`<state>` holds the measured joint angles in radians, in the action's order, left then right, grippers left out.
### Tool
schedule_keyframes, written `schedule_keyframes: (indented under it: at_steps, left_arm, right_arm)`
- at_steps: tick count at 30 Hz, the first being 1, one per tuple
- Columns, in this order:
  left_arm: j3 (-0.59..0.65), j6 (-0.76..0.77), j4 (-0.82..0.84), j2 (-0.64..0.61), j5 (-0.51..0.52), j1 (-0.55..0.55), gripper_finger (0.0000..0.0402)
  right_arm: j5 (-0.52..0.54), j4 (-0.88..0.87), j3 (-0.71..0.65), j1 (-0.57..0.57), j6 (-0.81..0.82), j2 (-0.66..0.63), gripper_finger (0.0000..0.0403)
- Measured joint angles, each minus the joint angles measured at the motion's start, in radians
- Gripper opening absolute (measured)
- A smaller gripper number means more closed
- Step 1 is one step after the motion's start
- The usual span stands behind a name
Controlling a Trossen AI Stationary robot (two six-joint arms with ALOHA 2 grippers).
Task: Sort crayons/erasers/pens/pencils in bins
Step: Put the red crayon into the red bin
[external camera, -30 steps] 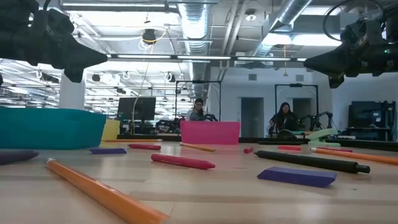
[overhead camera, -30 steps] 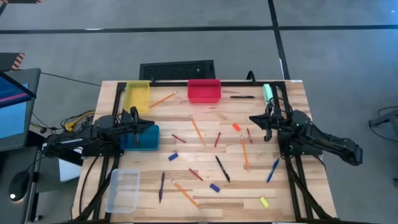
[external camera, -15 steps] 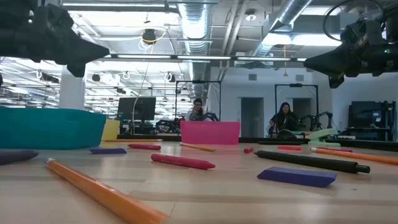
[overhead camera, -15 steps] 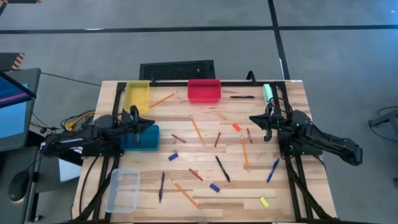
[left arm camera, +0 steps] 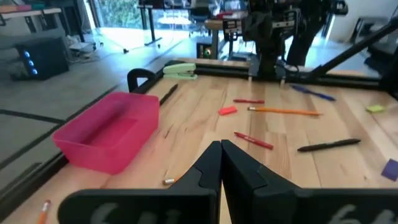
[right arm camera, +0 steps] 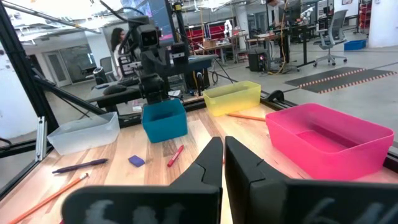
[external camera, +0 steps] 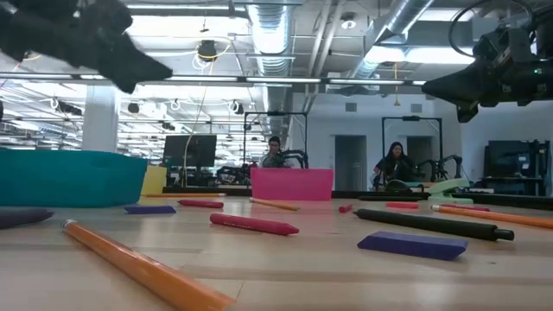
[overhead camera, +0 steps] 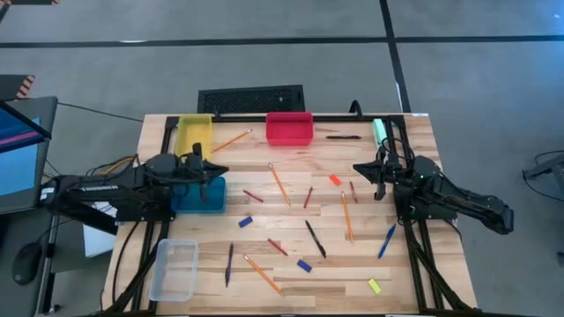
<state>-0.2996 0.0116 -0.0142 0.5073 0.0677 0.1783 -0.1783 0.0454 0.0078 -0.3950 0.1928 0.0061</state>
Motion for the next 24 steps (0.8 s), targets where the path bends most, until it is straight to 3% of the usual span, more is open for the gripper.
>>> schedule_keyframes:
  at_steps: [13,24]
  left_arm:
    - [-0.330,-0.083,0.217,0.439,-0.018,-0.012,0.0000]
    - [-0.539,-0.110,0.419,0.777,-0.121,-0.031,0.0000]
  right_arm:
    - [0.000,0.000,0.000,0.000,0.000,0.000,0.0026]
    - [0.000,0.000,0.000,0.000,0.000,0.000,0.0026]
